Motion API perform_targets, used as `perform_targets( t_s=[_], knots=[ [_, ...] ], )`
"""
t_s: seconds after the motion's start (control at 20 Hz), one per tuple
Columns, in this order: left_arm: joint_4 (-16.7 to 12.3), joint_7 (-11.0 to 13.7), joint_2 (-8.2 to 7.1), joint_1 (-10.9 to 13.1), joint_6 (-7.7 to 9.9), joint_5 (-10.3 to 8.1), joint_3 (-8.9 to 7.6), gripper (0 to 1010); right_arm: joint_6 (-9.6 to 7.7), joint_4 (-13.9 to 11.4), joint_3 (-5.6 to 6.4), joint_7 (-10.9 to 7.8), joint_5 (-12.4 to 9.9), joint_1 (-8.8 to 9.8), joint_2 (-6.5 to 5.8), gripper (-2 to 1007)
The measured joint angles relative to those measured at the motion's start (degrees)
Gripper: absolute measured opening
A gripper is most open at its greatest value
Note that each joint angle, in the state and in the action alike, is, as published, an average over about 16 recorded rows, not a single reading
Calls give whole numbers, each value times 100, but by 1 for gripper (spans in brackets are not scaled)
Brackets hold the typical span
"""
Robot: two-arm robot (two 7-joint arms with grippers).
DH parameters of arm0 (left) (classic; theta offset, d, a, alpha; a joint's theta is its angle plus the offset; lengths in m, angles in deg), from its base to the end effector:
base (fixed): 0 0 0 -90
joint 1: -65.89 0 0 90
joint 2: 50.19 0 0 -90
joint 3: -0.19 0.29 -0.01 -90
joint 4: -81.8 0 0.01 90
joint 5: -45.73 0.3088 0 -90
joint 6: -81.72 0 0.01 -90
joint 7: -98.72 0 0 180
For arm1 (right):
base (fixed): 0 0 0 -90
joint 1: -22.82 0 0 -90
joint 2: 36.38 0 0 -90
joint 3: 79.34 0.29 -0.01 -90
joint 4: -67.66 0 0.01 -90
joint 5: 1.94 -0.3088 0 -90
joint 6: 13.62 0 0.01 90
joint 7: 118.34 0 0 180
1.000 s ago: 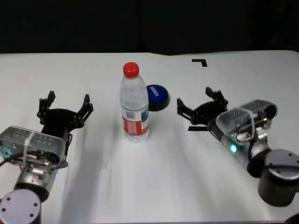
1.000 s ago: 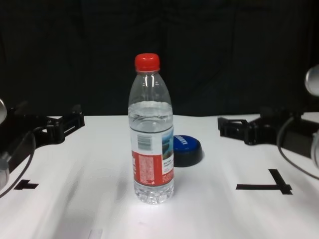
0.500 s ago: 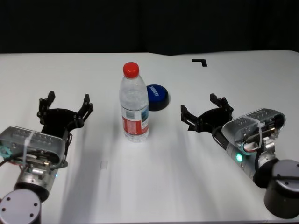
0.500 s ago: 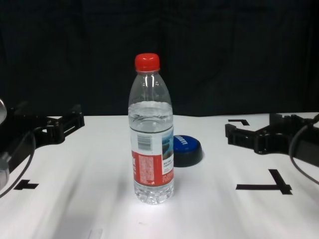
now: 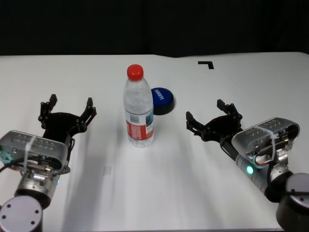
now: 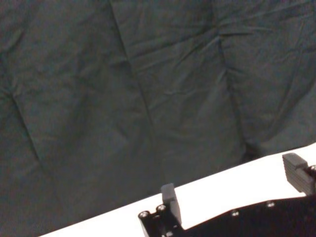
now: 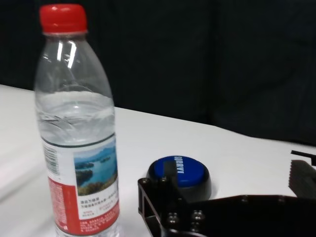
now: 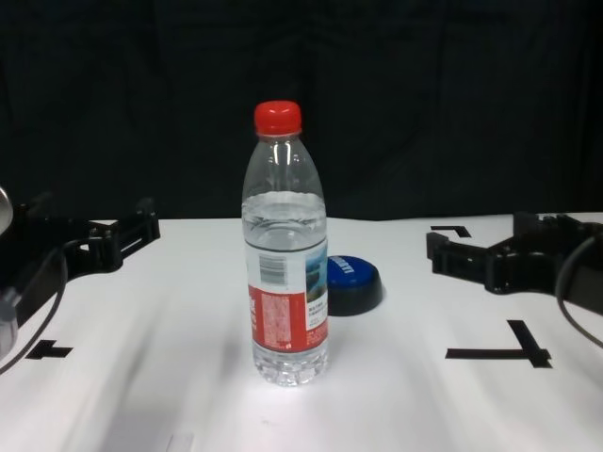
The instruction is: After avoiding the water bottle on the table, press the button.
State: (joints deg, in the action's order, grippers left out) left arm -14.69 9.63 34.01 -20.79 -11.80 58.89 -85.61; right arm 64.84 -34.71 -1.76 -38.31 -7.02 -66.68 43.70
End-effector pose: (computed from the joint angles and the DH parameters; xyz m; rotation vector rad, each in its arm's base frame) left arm 0.3110 0.0026 -0.2829 0.1576 -0.3420 1.4530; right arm 0.3140 0.0285 -0.2447 -0.0837 -0.0372 -1.1610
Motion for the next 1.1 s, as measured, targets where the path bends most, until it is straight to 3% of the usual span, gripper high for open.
perform_targets(
  t_s=[0.4,1.1],
  knots=[
    [0,0,0,0,0,0,0,1003,3,-158,-93,-25,41,112,-7,1003],
    [0,0,0,0,0,0,0,1003,-16,-172,-288,-43,153,147,59,1003]
  ],
)
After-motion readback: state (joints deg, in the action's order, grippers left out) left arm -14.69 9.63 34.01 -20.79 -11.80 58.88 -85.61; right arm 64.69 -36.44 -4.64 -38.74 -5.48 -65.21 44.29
